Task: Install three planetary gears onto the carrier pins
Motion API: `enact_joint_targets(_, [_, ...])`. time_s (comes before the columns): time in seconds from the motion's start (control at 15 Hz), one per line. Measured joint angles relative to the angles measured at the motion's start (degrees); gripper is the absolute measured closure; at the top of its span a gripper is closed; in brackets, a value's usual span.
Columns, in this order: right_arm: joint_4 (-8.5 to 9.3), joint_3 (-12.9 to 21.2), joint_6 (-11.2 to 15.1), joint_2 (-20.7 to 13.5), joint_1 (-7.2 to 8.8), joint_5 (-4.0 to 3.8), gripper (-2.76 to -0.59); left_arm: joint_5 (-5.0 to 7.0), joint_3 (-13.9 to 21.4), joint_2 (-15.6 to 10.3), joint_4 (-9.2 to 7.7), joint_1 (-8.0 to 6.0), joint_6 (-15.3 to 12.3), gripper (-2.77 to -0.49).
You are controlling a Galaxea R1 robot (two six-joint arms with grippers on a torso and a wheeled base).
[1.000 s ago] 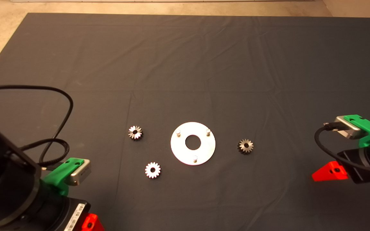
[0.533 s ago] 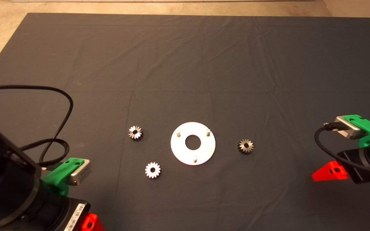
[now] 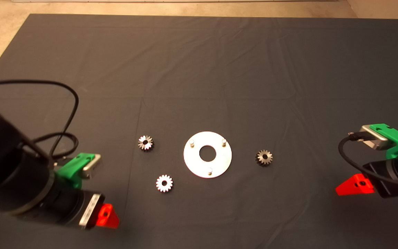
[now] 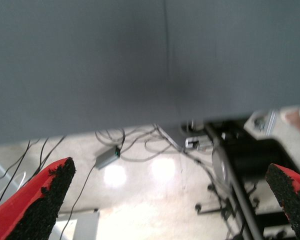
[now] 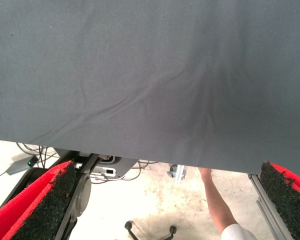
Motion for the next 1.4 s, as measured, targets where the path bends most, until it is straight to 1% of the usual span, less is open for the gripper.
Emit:
enact_joint_targets(0.07, [0.0,0.0,0.0,-0.11,0.0,-0.02,-2.75,0.02,-2.47,0.34,0.77,-0.01,0.8,-2.77])
enact_joint_targets(0.2, [0.0,0.02,0.01,-0.09,0.0,-0.02,-2.75,0.07,-7.6,2.15,2.16,0.02,1.98,-2.77])
enact_joint_targets(0.27, [0.0,0.02,0.0,-0.11,0.02,0.0,-2.75,0.09,-10.01,3.69,3.13,0.05,2.21,-2.77])
enact_joint_targets(0.33, [0.0,0.02,0.02,-0.11,0.02,0.0,-2.75,0.24,-12.05,5.79,3.83,0.07,2.63,-2.77])
enact_joint_targets(0.4, [0.0,0.02,0.02,-0.09,0.02,0.01,-2.75,0.2,-14.07,8.17,4.0,0.28,3.04,-2.77])
enact_joint_targets(0.53, [0.02,0.02,0.02,-0.11,0.0,-0.05,-2.75,0.05,-17.9,11.93,4.4,0.99,3.44,-2.77])
enact_joint_targets(0.6, [0.02,0.02,0.02,-0.11,0.02,-0.05,-2.75,0.05,-19.85,13.64,4.45,1.07,4.2,-2.77])
enact_joint_targets(0.67, [0.02,0.02,0.0,-0.09,0.02,0.0,-2.75,0.05,-21.97,15.21,4.64,1.47,5.24,-2.77])
enact_joint_targets(0.73, [0.02,0.02,0.02,-0.08,0.02,0.0,-2.75,0.05,-24.18,16.6,4.71,2.25,6.51,-2.77])
enact_joint_targets(0.8, [0.02,0.02,0.0,-0.06,0.02,-0.02,-2.75,0.05,-26.2,17.73,4.88,3.33,8.06,-2.77])
enact_joint_targets(0.87, [0.02,0.02,0.02,-0.08,0.0,-0.05,-2.75,-0.06,-27.74,18.58,4.92,4.14,8.9,-2.77])
enact_joint_targets(0.93, [0.02,0.02,0.0,-0.04,0.02,-0.02,-2.75,-0.3,-28.8,18.9,5.01,4.4,9.32,-2.77])
enact_joint_targets(1.0, [0.02,0.02,0.0,-0.02,0.02,-0.02,-2.75,-0.26,-29.42,18.76,5.55,4.4,9.67,-2.77])
enact_joint_targets(1.07, [0.02,0.02,0.0,0.11,0.0,-0.03,-2.75,-0.17,-30.06,18.72,6.46,4.52,10.28,-2.77])
enact_joint_targets(1.13, [0.02,0.02,0.0,0.27,0.02,0.0,-2.75,-0.24,-31.14,18.79,7.61,5.15,11.25,-2.77])
enact_joint_targets(1.2, [0.02,0.02,0.0,0.27,0.02,0.01,-2.75,-0.28,-32.3,18.76,8.25,6.12,11.42,-2.77])
enact_joint_targets(1.27, [0.02,0.02,0.0,0.24,0.0,-0.07,-2.75,-0.3,-32.74,18.76,8.45,6.69,11.44,-2.77])
enact_joint_targets(1.4, [0.02,0.02,0.0,0.57,0.02,0.0,-2.75,-1.81,-32.95,18.74,8.5,6.74,12.1,-2.77])
